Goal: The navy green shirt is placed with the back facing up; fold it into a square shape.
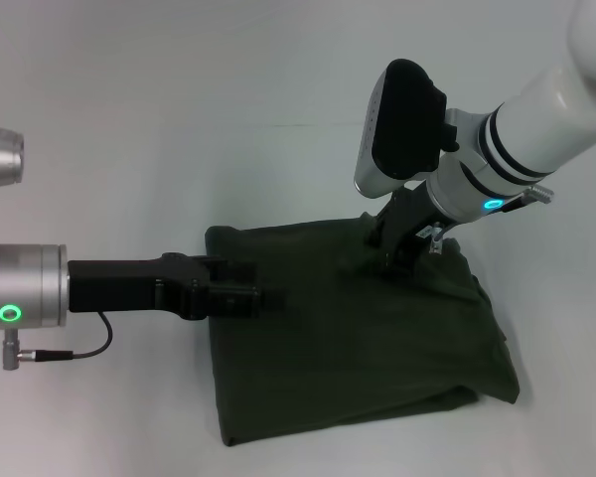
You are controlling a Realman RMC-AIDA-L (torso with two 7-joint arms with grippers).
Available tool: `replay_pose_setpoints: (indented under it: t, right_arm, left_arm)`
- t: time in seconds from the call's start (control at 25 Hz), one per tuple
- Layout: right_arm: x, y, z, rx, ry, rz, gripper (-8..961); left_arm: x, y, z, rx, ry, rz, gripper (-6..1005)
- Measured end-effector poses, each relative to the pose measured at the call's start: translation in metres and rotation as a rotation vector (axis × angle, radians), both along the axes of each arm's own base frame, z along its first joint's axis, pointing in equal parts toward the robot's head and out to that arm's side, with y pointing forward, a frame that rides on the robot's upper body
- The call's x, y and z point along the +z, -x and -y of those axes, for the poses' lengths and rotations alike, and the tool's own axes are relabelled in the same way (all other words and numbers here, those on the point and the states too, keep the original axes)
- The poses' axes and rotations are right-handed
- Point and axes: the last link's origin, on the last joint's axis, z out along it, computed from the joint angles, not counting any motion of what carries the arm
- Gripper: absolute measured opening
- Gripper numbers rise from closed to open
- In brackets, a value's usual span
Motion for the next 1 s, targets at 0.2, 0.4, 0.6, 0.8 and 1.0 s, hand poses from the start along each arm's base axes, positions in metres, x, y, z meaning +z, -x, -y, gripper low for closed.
replay_pose_setpoints:
  t: [0.2, 0.4, 0.6, 0.8, 1.0]
  right_arm:
    - [0.001, -0.002, 0.0, -0.008, -0.004, -0.007, 323]
    - [0.004, -0.004, 0.003, -0.019, 0.017, -0.023, 184]
    - [0.008, -0.006, 0.003, -0.042, 0.01, -0.05, 32]
    - [0.038, -0.007, -0.004, -0.11, -0.065, -0.156, 14]
    - [0.068, -0.031, -0.009, -0.253, -0.176, -0.211, 20]
  left_arm:
    - [0.0, 0.0, 0.0, 0.0, -0.002, 0.001, 905]
    - [0.0, 0.0, 0.0, -0.003, -0.003, 0.002, 905]
    - [0.001, 0.0, 0.0, -0.004, -0.004, 0.003, 905]
    - [0.001, -0.001, 0.0, -0.01, -0.003, 0.005, 906]
    - [0.001, -0.003, -0.001, -0.017, -0.003, 0.005, 906]
